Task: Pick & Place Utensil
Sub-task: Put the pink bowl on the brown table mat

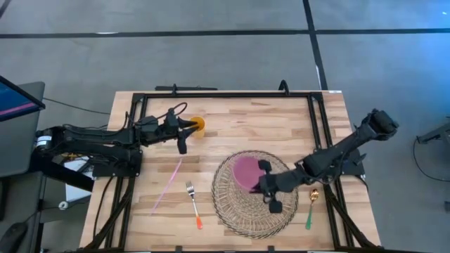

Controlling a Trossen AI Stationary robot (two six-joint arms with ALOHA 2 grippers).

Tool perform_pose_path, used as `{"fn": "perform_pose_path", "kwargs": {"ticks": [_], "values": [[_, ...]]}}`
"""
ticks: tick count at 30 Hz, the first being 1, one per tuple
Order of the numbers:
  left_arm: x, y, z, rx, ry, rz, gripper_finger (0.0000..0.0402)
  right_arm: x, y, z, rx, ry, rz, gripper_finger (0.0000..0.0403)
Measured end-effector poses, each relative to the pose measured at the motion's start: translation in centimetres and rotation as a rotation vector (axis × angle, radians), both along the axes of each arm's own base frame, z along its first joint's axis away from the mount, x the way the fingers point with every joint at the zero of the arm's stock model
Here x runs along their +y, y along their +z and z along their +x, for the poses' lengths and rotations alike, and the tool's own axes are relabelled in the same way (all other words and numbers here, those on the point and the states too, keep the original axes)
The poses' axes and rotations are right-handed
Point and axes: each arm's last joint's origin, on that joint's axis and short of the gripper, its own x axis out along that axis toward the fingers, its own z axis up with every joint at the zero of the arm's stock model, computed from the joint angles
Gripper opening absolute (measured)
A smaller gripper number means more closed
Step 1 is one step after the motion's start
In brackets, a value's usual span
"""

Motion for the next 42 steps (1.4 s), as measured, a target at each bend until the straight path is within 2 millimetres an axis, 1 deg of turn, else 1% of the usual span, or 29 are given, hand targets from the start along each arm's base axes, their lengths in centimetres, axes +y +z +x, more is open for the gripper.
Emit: {"fn": "perform_pose_path", "kwargs": {"ticks": [4,7,9,11,15,18,21,25,29,37,42], "values": [[0.0,0.0,0.0,-0.001,0.009,0.000,0.0088,2.1,-0.6,-0.9,0.025,0.026,0.049,0.0002],[0.0,0.0,0.0,-0.001,0.010,0.000,0.0088,3.6,-1.5,-1.3,0.054,0.034,0.055,0.0002],[0.0,0.0,0.0,-0.001,0.011,0.000,0.0088,4.5,-2.5,-1.5,0.099,0.030,0.073,0.0002],[0.0,0.0,0.0,-0.001,0.012,-0.001,0.0088,5.1,-3.5,-1.6,0.138,0.024,0.085,0.0002],[0.0,0.0,0.0,0.000,0.012,-0.001,0.0088,5.9,-4.6,-1.5,0.166,0.012,0.101,0.0002],[0.0,0.0,0.0,0.000,0.012,-0.001,0.0088,6.2,-5.7,-1.3,0.191,0.008,0.100,0.0002],[0.0,0.0,0.0,0.000,0.012,-0.001,0.0088,6.4,-6.0,-1.1,0.208,0.010,0.141,0.0005],[0.0,0.0,0.0,0.000,0.012,-0.001,0.0088,6.4,-5.8,-1.1,0.226,-0.015,0.206,0.0012],[0.0,0.0,0.0,0.000,0.012,-0.001,0.0088,6.4,-5.7,-1.2,0.228,-0.007,0.206,0.0026],[0.0,0.0,0.0,0.000,0.012,-0.001,0.0088,6.3,-6.0,-1.0,0.241,-0.034,0.222,0.0068],[0.0,0.0,0.0,0.000,0.012,-0.001,0.0088,6.3,-5.9,-1.0,0.237,-0.035,0.229,0.0085]]}}
